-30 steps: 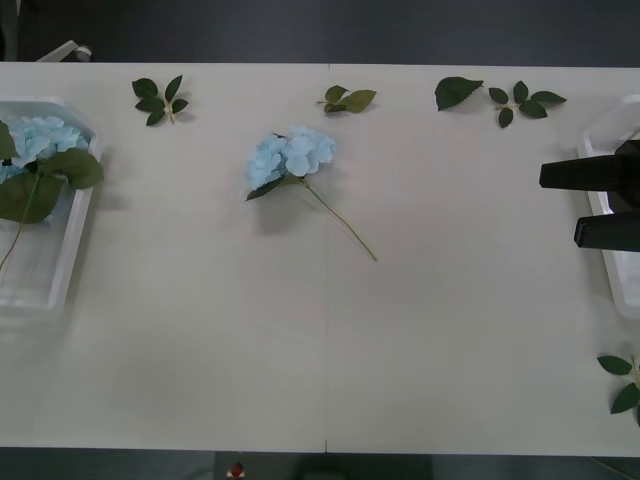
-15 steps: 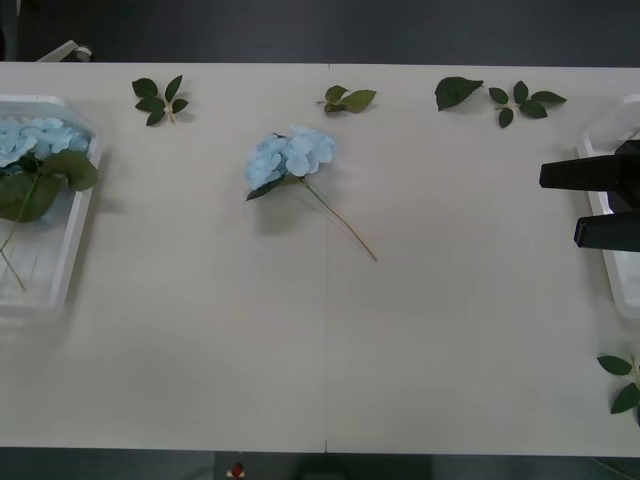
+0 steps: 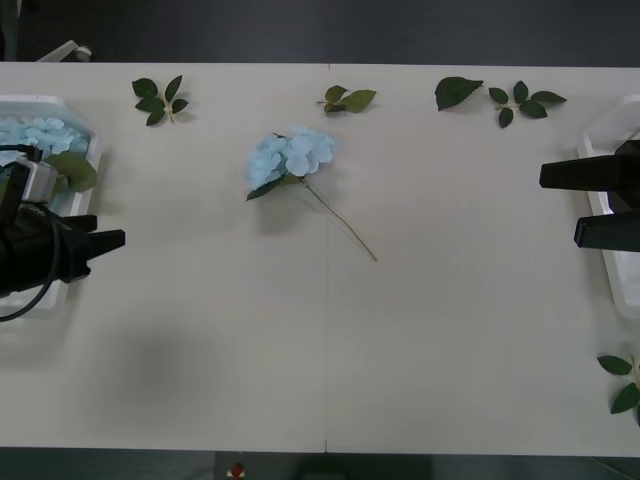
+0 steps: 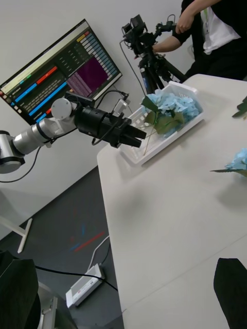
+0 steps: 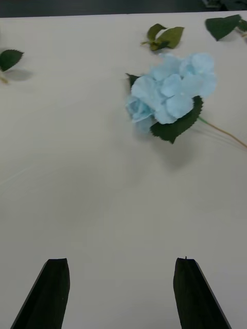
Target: Put the red flowers into the right box and the blue flowers into the left box
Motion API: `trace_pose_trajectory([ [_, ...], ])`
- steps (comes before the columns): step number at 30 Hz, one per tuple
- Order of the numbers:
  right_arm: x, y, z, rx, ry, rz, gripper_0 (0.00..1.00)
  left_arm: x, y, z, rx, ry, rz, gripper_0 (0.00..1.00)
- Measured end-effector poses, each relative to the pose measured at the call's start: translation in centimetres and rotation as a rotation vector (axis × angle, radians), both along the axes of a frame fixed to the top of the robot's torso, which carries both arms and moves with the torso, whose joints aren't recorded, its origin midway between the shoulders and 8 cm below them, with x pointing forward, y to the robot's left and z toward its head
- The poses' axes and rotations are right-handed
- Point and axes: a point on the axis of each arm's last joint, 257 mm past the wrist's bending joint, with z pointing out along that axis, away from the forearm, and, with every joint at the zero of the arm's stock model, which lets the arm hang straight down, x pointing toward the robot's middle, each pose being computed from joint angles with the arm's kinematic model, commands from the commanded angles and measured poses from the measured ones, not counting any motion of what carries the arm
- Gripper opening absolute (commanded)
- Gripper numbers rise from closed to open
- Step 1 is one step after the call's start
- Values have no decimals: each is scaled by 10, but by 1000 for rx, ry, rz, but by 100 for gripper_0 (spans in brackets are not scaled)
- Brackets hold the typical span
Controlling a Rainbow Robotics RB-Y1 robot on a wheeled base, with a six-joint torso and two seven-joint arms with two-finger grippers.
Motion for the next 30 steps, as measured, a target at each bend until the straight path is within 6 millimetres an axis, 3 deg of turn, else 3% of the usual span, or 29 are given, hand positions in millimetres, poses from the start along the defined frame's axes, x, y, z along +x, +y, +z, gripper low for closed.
trace_pose_trajectory([
  [4, 0, 0, 0, 0, 0, 0, 100, 10, -57, 5, -30, 12, -95, 58],
  [9, 0, 0, 0, 0, 0, 0, 100, 35, -106, 0, -99, 77, -58, 58],
  [10, 0, 0, 0, 0, 0, 0, 100, 40, -116, -2, -123, 91, -50, 61],
  [12, 0, 0, 0, 0, 0, 0, 100, 50, -133, -10, -130, 97, -41, 87],
  [14, 0, 0, 0, 0, 0, 0, 100, 59, -150, -20, -136, 105, -26, 100],
  [17, 0, 0, 0, 0, 0, 0, 100, 68, -174, -34, -204, 170, 43, 100],
  [21, 0, 0, 0, 0, 0, 0, 100, 78, -192, -52, -215, 200, 169, 100],
  [25, 0, 0, 0, 0, 0, 0, 100, 72, -215, -66, -217, 229, 204, 100],
  [30, 0, 0, 0, 0, 0, 0, 100, 74, -224, -72, -325, 306, 361, 100],
])
